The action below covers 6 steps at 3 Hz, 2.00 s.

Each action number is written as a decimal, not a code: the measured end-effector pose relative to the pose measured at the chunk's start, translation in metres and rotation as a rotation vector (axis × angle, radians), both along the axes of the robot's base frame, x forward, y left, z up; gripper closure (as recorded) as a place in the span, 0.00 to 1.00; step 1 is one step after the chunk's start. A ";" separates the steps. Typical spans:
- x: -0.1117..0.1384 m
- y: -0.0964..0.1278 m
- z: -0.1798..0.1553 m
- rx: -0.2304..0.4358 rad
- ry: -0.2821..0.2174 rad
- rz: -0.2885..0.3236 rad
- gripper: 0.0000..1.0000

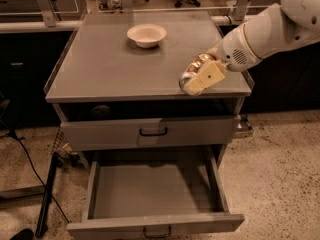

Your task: Place orange can into middle drawer

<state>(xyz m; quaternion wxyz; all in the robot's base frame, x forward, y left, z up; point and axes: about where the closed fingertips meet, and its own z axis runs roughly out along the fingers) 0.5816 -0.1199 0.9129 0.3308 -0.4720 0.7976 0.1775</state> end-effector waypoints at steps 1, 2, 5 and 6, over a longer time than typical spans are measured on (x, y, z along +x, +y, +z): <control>-0.034 -0.011 -0.015 -0.004 0.008 0.084 1.00; -0.071 -0.026 -0.035 0.005 0.016 0.147 1.00; -0.102 0.000 -0.146 0.107 -0.099 0.207 1.00; -0.101 0.000 -0.146 0.107 -0.098 0.207 1.00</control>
Offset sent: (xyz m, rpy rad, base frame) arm -0.1208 -0.0534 -0.0645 0.0177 0.0303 0.2149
